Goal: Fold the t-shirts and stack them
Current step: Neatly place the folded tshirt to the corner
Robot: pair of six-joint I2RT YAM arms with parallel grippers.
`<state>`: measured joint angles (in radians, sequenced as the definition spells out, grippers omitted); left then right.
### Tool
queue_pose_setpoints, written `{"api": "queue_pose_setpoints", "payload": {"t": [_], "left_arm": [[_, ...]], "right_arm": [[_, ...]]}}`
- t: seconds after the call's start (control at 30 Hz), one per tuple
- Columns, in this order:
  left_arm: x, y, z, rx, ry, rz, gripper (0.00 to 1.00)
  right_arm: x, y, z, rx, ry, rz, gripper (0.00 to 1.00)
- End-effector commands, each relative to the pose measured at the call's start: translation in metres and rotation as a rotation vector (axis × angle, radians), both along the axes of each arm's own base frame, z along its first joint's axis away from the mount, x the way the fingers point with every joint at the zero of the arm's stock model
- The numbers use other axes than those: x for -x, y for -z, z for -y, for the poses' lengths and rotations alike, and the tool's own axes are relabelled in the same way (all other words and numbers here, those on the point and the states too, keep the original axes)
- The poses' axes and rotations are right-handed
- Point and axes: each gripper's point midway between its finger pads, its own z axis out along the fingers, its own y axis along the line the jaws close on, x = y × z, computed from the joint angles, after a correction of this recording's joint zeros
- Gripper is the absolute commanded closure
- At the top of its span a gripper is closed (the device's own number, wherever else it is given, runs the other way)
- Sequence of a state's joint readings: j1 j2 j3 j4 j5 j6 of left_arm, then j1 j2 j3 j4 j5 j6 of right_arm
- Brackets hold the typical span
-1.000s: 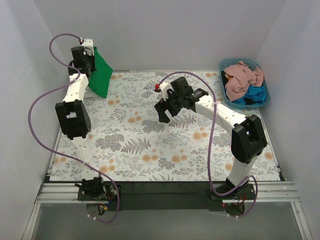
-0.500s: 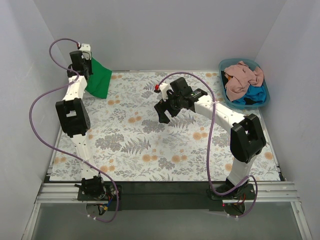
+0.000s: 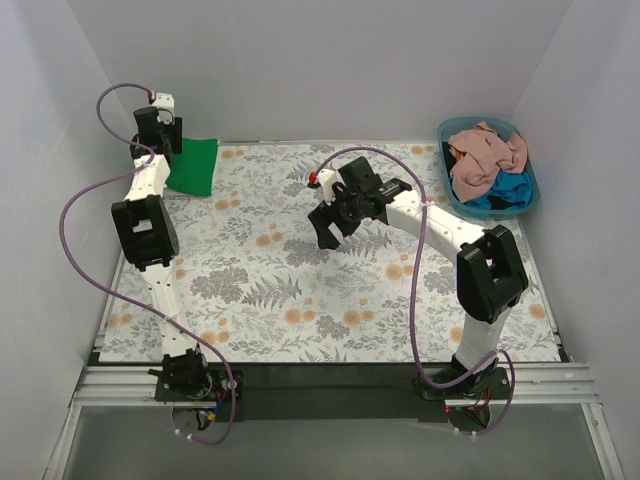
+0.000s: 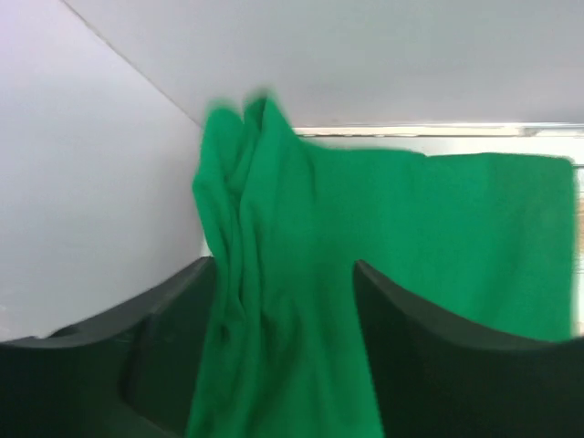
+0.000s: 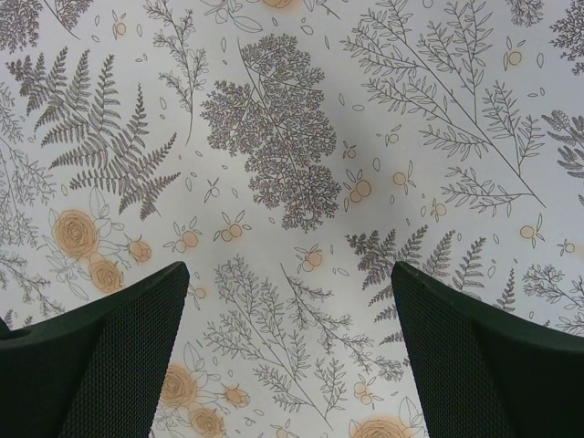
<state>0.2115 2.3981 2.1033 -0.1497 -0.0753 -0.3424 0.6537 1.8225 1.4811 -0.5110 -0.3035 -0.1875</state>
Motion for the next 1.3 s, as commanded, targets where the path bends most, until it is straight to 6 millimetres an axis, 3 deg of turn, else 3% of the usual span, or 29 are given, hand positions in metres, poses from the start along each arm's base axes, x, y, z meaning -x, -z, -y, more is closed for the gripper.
{"api": "queue_pose_setpoints", "payload": {"t": [0.0,0.1,0.23,0.33,0.37,0.4,0.43,0.5,0.53,0.63,0.7,0.73,0.77,0.8,0.83,0.87,0.9,0.93,1.0,1.03,1.1,1.13,1.17,1.2,1.23,1.27], "left_arm": [[-0.006,-0.067,-0.025,-0.074,-0.042,0.129,0.36],[-0.004,-0.109,-0.032,-0.074,-0.022,0.194,0.33],[0.013,-0.165,-0.017,-0.050,0.070,0.249,0.32],[0.030,-0.172,0.006,0.039,0.174,0.221,0.31],[0.042,-0.187,0.017,0.078,0.201,0.229,0.31],[0.052,-0.187,0.026,0.112,0.225,0.206,0.31],[0.060,-0.176,0.042,0.166,0.284,0.171,0.29],[0.083,-0.196,0.062,0.253,0.315,0.175,0.23],[0.090,-0.194,0.076,0.307,0.355,0.157,0.12],[0.119,-0.209,0.111,0.432,0.428,0.115,0.11],[0.135,-0.198,0.145,0.484,0.484,0.034,0.10],[0.147,-0.206,0.157,0.485,0.504,0.032,0.10],[0.154,-0.199,0.169,0.495,0.516,0.005,0.09],[0.162,-0.177,0.190,0.500,0.522,-0.055,0.09],[0.176,-0.181,0.204,0.490,0.541,-0.056,0.09],[0.185,-0.176,0.216,0.488,0.557,-0.072,0.09],[0.197,-0.149,0.240,0.505,0.583,-0.139,0.08],[0.209,-0.152,0.244,0.520,0.581,-0.137,0.08],[0.227,-0.134,0.277,0.567,0.630,-0.199,0.08],[0.239,-0.115,0.282,0.603,0.621,-0.252,0.08],[0.256,-0.106,0.292,0.649,0.635,-0.281,0.07],[0.269,-0.083,0.293,0.669,0.617,-0.336,0.07],[0.276,-0.080,0.293,0.665,0.615,-0.337,0.07],[0.282,-0.071,0.292,0.656,0.604,-0.356,0.06],[0.292,-0.050,0.288,0.654,0.567,-0.402,0.06],[0.298,-0.045,0.286,0.645,0.566,-0.412,0.06]], "right_arm": [[-0.003,-0.014,-0.003,-0.025,-0.006,0.016,0.02],[-0.003,-0.017,0.001,-0.020,-0.001,0.029,0.02],[-0.003,-0.026,0.005,-0.024,0.005,0.053,0.02],[-0.006,-0.031,0.012,-0.036,0.020,0.058,0.02],[-0.006,-0.035,0.013,-0.048,0.024,0.053,0.02],[-0.006,-0.035,0.015,-0.055,0.028,0.047,0.02],[-0.009,-0.039,0.021,-0.073,0.040,0.040,0.02],[-0.011,-0.044,0.027,-0.091,0.056,0.031,0.02],[-0.015,-0.049,0.035,-0.103,0.071,0.031,0.02],[-0.022,-0.056,0.057,-0.119,0.111,0.022,0.02],[-0.020,-0.061,0.072,-0.135,0.134,0.012,0.02],[-0.024,-0.070,0.089,-0.151,0.169,0.025,0.02],[-0.022,-0.066,0.099,-0.150,0.189,0.014,0.02],[-0.022,-0.068,0.109,-0.153,0.212,0.014,0.02],[-0.026,-0.076,0.128,-0.165,0.254,0.032,0.02],[-0.025,-0.074,0.139,-0.164,0.277,0.030,0.02],[-0.023,-0.066,0.160,-0.157,0.327,0.002,0.02],[-0.019,-0.068,0.169,-0.163,0.337,0.005,0.02],[-0.010,-0.053,0.188,-0.145,0.385,-0.029,0.02],[-0.007,-0.053,0.203,-0.144,0.420,-0.028,0.02],[0.001,-0.043,0.218,-0.125,0.458,-0.041,0.02],[0.010,-0.034,0.222,-0.109,0.469,-0.055,0.02],[0.014,-0.027,0.228,-0.081,0.486,-0.058,0.02],[0.020,-0.021,0.230,-0.071,0.485,-0.072,0.02],[0.032,-0.012,0.230,-0.066,0.480,-0.098,0.02],[0.039,-0.008,0.229,-0.068,0.471,-0.114,0.02]]}}
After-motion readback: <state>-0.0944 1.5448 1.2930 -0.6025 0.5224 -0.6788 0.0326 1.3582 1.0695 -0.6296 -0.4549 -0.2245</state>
